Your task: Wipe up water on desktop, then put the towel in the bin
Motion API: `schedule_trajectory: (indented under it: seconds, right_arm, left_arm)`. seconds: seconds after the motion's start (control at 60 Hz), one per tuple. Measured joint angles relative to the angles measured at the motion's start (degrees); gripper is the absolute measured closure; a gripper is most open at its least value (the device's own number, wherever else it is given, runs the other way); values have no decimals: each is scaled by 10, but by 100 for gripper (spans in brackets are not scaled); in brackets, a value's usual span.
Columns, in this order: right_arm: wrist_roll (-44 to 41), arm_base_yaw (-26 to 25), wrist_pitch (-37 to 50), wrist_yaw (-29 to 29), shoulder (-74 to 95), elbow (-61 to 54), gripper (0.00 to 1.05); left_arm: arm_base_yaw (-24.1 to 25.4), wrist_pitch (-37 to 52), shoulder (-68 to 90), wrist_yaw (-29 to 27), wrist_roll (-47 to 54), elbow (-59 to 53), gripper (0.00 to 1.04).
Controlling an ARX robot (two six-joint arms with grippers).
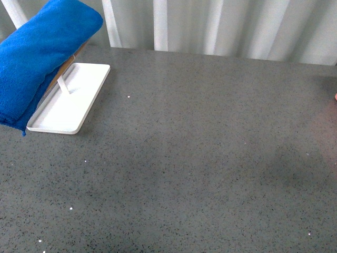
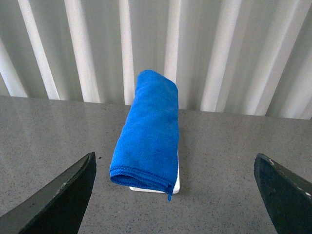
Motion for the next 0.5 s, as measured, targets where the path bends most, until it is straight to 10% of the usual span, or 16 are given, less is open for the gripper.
schedule_trajectory:
  seconds: [0.5]
  right_arm:
    - [0,0,0,0,0,0,7]
  left_arm:
    - [0,0,0,0,0,0,7]
